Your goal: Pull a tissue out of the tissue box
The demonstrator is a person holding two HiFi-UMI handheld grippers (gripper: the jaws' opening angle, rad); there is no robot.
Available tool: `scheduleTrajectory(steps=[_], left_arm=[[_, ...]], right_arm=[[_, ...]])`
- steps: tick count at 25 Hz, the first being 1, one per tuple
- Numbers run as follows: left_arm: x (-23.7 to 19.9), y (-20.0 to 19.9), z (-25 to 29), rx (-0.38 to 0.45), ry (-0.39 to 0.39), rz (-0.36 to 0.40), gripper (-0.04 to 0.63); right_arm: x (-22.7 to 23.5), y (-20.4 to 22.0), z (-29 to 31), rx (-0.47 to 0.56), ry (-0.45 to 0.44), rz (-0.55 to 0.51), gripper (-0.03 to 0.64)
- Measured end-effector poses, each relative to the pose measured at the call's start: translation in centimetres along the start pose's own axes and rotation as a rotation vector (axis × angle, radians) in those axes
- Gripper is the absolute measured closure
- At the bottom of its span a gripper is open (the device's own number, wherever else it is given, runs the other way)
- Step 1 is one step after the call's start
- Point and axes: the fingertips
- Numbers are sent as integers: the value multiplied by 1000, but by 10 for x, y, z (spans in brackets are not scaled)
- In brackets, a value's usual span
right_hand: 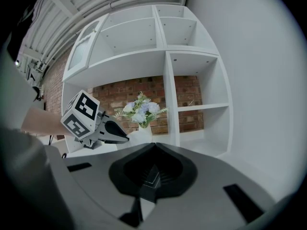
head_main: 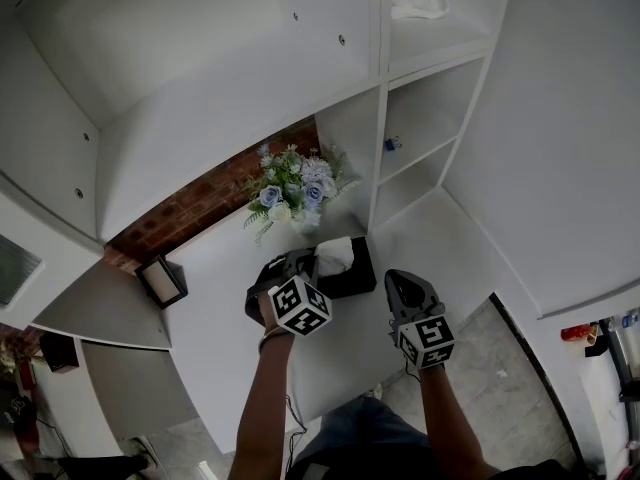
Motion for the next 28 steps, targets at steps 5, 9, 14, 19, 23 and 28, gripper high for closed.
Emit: scheduleTrajectory(steps=[5,9,14,19,23,28], left_arm=[[-6,-7,-7,18,-31,17,586],[-14,-16,-15,34,-62,27,586],[-22,-25,-25,44,-89,36,586],[-26,-34,-38,61,-118,41,586],[-29,-43,-49,76,-141,52,586],[-37,-61,-71,139,-188,8,586]], right_arm=[[-1,-2,-2,6,2,-2,618],[-1,-6,-5,14,4,-3,618],[-2,-13,-10,26,5,-8,618],[-4,-22,-15,45,4,-18,618],[-4,-31,-19,64,4,-22,618],[-1,-45,-26,94,17,-29,618]])
Point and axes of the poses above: the fingertips, and each gripper's own axes: z forward along the fingers, x to its right, y out of its underside, and after that the axes turned 10 degrees about x, right-handed
